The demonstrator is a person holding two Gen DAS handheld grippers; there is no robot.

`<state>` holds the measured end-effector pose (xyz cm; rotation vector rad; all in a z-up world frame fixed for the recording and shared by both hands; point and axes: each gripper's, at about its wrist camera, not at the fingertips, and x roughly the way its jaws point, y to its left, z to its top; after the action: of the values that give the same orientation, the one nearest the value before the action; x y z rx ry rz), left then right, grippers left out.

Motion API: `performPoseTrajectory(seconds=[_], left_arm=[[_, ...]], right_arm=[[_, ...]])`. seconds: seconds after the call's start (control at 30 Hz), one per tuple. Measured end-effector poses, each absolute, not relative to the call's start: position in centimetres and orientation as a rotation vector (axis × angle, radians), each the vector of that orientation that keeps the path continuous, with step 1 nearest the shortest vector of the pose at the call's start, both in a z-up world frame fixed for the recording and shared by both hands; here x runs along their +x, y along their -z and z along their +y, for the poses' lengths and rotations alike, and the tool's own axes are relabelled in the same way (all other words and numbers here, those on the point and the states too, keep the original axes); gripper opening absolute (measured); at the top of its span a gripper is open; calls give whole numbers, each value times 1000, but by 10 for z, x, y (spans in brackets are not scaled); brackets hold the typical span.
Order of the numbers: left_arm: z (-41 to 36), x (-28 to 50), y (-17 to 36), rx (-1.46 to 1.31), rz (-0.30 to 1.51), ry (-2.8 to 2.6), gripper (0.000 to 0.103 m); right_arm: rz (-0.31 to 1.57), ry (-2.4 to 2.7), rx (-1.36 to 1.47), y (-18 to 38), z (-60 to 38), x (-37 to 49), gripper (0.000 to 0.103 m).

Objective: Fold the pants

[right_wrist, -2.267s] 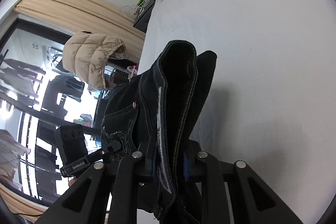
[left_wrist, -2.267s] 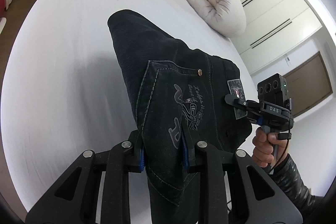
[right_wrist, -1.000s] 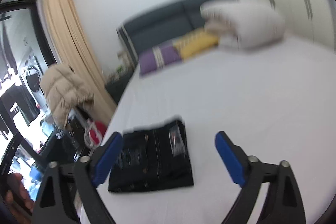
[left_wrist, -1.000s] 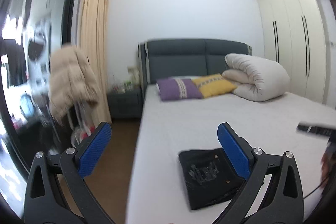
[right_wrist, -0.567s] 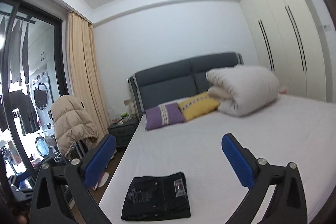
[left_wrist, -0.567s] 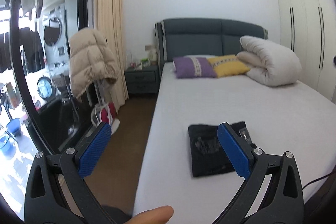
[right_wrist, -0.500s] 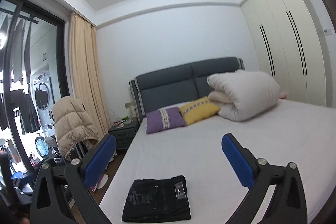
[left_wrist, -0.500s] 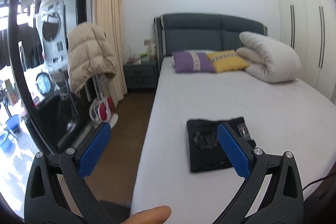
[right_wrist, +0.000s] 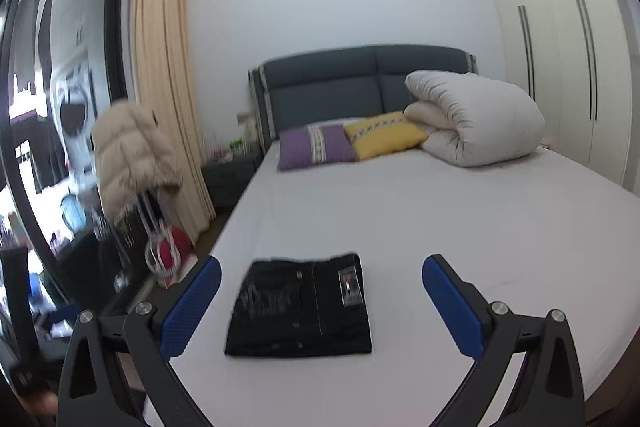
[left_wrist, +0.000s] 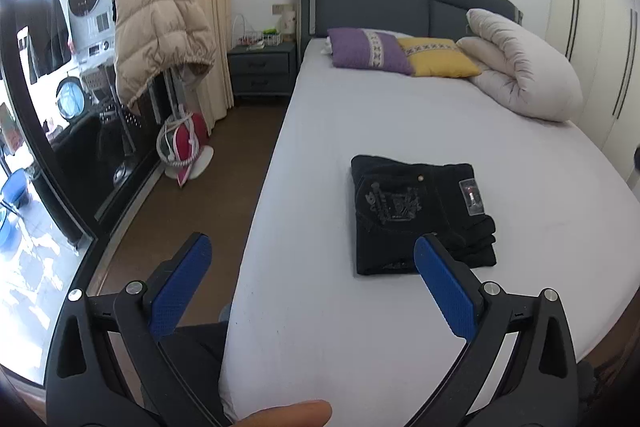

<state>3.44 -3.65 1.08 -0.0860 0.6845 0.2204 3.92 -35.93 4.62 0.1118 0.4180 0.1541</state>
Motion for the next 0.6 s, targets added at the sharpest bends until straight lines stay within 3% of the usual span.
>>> performPoseTrajectory(seconds=[0.6], left_arm=[[-32, 69, 34, -79, 756, -226, 103]], right_arm=[[660, -154, 71, 10, -336, 58, 103]])
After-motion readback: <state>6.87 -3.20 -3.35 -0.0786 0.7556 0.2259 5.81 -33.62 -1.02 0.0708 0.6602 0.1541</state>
